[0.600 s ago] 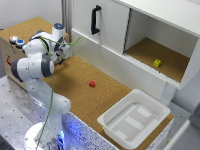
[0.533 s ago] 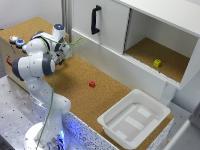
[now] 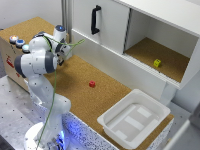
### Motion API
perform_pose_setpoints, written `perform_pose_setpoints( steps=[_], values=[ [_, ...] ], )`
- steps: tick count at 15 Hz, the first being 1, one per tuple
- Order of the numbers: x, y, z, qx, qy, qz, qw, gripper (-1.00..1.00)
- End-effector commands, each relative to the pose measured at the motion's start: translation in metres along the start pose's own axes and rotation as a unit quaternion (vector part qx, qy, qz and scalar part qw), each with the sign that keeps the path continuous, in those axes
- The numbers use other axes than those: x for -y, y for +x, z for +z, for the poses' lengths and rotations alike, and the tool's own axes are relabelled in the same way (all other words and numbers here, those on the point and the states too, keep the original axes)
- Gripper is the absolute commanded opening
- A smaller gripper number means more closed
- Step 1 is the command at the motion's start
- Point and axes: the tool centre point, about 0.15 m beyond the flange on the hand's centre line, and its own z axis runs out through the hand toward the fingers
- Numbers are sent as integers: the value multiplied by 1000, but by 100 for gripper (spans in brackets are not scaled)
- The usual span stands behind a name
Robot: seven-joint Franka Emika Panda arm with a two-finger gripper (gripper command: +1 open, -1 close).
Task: Grasp the drawer handle, then open it
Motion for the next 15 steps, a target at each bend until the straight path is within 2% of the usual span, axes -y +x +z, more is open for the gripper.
perform_pose_setpoints(
  steps=[1,10,15],
  values=[
    [11,1,22,4,34,4,999,-100],
    [27,9,37,10,64,-10,998,-100],
    [17,12,29,1,66,-5,998,-100]
  ],
)
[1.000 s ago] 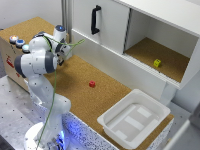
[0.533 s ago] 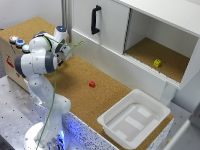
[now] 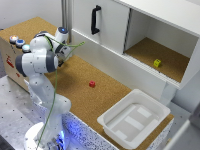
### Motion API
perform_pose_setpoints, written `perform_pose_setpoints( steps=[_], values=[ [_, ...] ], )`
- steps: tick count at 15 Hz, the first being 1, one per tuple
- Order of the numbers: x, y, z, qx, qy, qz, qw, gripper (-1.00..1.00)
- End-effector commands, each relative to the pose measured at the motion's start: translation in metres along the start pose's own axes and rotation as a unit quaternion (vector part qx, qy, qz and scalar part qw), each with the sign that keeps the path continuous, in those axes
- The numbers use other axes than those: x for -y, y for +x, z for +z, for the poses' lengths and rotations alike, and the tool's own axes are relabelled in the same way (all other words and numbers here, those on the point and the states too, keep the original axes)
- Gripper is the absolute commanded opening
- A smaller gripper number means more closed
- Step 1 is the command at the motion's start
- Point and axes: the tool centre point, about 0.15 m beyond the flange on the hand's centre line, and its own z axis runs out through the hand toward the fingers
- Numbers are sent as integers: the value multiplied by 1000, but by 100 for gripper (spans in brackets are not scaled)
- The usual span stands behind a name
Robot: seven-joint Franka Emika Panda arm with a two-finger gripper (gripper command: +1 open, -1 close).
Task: Grasp the drawer handle, then open it
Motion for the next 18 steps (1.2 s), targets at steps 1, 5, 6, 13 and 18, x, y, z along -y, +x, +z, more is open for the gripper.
perform_pose_setpoints(
  steps=[1,5,6,13,18],
  values=[
    [3,12,21,-8,32,-8,999,-100],
    [-13,7,16,-8,31,0,999,-100],
    [-16,6,15,-8,31,2,999,-100],
    [-42,1,6,-11,26,13,1000,-100],
    [-60,-4,-1,-17,24,19,999,-100]
  ],
)
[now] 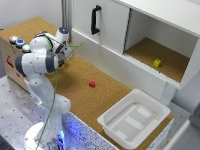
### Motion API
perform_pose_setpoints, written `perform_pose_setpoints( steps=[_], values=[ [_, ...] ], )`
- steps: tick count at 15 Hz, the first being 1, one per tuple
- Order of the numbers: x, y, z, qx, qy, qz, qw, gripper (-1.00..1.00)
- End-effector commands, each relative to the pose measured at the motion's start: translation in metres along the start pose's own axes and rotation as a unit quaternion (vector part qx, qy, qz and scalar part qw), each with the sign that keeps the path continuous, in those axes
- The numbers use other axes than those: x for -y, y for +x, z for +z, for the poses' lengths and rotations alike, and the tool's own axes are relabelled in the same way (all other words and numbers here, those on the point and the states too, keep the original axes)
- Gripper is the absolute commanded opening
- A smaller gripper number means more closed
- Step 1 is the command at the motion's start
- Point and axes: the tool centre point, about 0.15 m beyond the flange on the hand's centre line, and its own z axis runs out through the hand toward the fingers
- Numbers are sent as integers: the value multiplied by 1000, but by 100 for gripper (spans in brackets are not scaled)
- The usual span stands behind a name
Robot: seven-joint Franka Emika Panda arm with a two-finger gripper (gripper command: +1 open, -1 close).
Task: Grasp the drawer handle, then open it
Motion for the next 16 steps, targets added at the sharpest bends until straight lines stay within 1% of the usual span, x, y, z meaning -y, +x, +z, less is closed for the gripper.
perform_pose_setpoints(
  steps=[1,16],
  values=[
    [-47,-5,6,-9,27,4,1000,-100],
    [-105,-3,-17,-18,19,22,999,-100]
  ],
)
